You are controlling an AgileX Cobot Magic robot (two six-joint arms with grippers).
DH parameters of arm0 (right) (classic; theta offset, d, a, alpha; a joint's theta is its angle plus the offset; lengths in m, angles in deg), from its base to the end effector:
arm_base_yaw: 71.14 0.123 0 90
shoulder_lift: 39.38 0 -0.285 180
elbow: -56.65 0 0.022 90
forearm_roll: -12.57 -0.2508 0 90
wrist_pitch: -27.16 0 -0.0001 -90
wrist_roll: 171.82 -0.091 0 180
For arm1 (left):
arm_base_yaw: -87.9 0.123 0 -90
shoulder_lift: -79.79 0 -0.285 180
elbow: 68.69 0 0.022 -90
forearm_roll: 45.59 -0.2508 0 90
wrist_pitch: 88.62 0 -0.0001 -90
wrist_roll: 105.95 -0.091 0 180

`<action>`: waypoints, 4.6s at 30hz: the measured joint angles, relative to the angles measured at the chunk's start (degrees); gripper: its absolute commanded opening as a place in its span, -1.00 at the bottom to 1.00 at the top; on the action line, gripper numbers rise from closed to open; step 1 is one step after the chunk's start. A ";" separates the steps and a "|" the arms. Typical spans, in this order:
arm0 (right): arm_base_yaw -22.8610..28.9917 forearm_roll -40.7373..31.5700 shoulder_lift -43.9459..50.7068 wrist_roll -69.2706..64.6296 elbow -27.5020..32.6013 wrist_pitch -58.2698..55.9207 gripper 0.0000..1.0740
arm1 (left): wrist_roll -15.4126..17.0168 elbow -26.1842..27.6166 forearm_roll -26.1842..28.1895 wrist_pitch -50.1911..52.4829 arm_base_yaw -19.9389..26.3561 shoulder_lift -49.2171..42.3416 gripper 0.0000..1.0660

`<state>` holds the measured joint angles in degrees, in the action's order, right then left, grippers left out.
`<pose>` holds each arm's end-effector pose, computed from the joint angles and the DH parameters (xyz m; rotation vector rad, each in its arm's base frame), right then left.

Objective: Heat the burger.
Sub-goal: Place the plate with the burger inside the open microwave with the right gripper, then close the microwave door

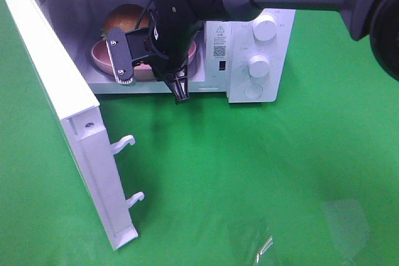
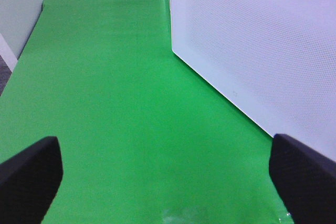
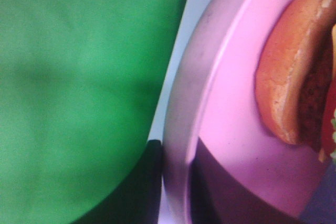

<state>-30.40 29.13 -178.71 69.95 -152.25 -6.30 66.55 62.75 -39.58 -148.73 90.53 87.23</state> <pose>0.3981 0.3240 0.1702 -2.1169 1.3907 -0.4470 -0.0052 -0.0085 0.2786 0.0904 2.0201 -0.0132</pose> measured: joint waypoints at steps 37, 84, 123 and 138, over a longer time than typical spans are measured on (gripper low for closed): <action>0.00 0.52 0.46 -6.59 -0.69 3.15 0.22 | 0.00 0.00 -0.06 0.00 0.00 0.00 0.92; 0.57 0.29 29.05 -22.98 33.69 10.43 0.42 | 0.00 0.00 -0.11 0.00 0.00 0.00 0.92; 0.57 -8.14 63.14 -61.76 49.56 -20.68 0.42 | 0.00 0.00 -0.11 0.00 0.00 0.00 0.92; 0.57 -8.42 82.85 -65.26 63.48 -24.92 0.42 | 0.00 0.00 -0.11 0.00 0.00 0.00 0.92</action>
<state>-29.83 20.71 -95.86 4.69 -88.77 -31.22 66.55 62.75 -39.69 -148.73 90.53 87.23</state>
